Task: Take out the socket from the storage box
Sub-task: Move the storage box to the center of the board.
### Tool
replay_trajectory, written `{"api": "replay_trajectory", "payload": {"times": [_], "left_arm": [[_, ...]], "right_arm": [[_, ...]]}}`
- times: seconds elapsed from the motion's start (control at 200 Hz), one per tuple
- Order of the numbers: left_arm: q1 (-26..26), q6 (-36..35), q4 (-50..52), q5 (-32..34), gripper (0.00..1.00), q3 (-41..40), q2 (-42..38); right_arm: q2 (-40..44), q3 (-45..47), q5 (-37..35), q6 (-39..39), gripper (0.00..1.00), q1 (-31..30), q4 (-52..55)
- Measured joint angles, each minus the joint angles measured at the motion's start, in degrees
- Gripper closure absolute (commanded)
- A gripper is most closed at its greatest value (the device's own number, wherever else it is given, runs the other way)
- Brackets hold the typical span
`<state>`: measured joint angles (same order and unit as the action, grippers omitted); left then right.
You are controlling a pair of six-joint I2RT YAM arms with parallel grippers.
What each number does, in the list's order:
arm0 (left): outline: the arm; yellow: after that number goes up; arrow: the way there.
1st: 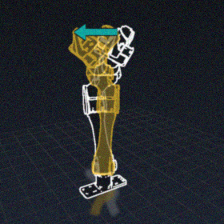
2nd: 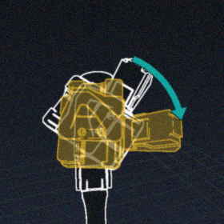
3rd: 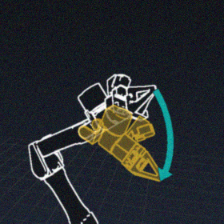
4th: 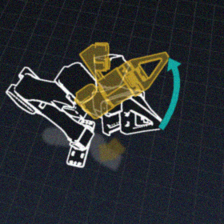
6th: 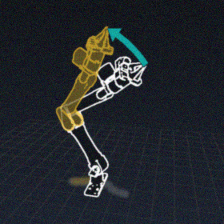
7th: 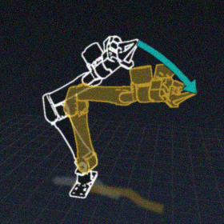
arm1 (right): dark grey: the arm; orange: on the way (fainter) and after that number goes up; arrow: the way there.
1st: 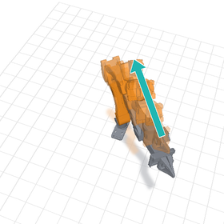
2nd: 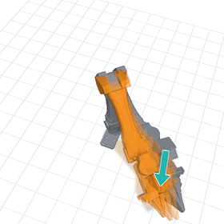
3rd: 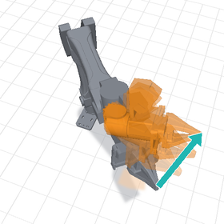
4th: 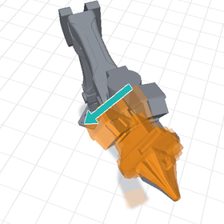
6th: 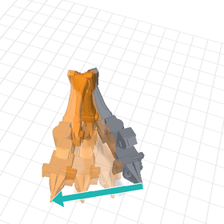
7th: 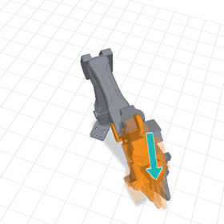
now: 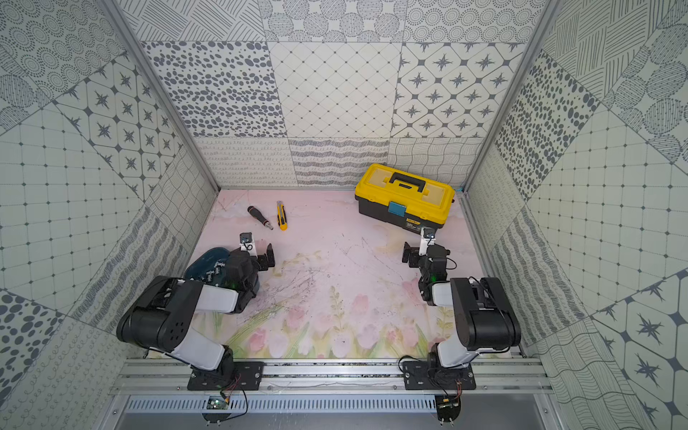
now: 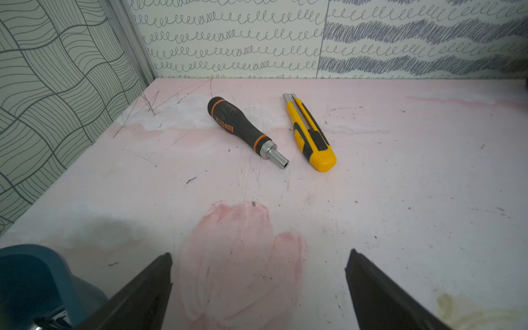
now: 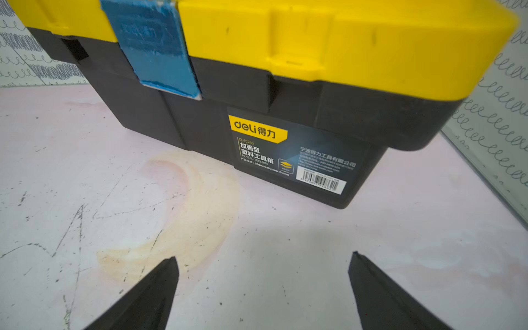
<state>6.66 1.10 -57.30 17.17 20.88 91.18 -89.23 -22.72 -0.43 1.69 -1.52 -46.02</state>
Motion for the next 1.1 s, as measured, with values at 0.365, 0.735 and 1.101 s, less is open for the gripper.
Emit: {"api": "replay_trajectory", "payload": {"times": [0.365, 0.735, 1.101], "left_arm": [[0.0, 0.0, 0.0, 0.0, 0.01, 0.0, 0.0], [1.0, 0.0, 2.6, 0.3, 0.01, -1.2, -4.8], [9.0, 1.5, 23.5, 3.8, 0.01, 8.1, -21.9]], "right_arm": [[0.0, 0.0, 0.0, 0.0, 0.02, 0.0, 0.0], [5.5, -0.2, -0.9, 0.4, 0.02, 0.1, 5.9], [26.8, -8.6, 0.6, 8.0, 0.01, 0.3, 28.2]]}}
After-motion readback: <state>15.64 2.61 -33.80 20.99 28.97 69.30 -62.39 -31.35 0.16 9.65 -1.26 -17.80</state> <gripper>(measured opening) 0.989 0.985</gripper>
